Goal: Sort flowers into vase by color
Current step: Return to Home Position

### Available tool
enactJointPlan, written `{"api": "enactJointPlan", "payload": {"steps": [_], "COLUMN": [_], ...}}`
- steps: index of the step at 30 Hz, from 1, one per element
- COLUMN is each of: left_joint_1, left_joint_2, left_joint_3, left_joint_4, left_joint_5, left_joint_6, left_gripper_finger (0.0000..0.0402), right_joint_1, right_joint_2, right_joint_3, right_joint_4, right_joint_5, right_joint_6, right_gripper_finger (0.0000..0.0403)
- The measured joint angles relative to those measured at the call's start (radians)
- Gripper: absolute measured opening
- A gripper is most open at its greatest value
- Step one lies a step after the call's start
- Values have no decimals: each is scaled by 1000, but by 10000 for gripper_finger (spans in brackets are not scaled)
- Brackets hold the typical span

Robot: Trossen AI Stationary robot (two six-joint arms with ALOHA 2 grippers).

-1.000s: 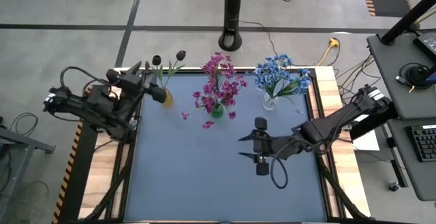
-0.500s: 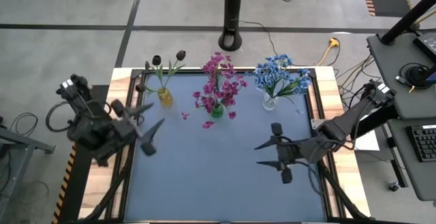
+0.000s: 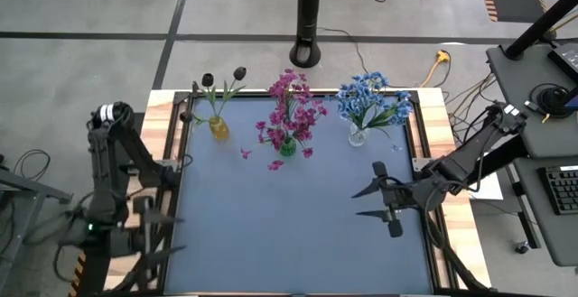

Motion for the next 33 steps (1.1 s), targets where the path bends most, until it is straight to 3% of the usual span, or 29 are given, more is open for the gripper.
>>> {"api": "enactJointPlan", "payload": {"steps": [5,7,11,16,18,23,28,33], "left_joint_1": [-6,29,145,324,356,369,420,537], "left_joint_2": [106,153,228,244,212,49,-122,-267], "left_joint_3": [-52,-87,-148,-208,-230,-288,-370,-441], "left_joint_4": [0,2,-3,-7,-43,-210,-296,-373], "left_joint_5": [6,57,206,522,567,566,586,829], "left_joint_6": [-250,-386,-590,-574,-526,-505,-513,-492], "left_gripper_finger": [251,246,216,149,111,13,7,1], "right_joint_1": [-1,-2,-2,-2,-2,-2,-3,-3], "right_joint_2": [-17,-18,-19,-35,-52,-109,-152,-158], "right_joint_3": [-39,-41,-41,-38,-38,-52,-74,-97], "right_joint_4": [46,65,89,121,127,129,172,225], "right_joint_5": [8,8,8,8,8,7,8,7], "right_joint_6": [-17,-39,-80,-150,-165,-184,-209,-217], "right_gripper_finger": [201,201,201,201,201,201,201,201]}}
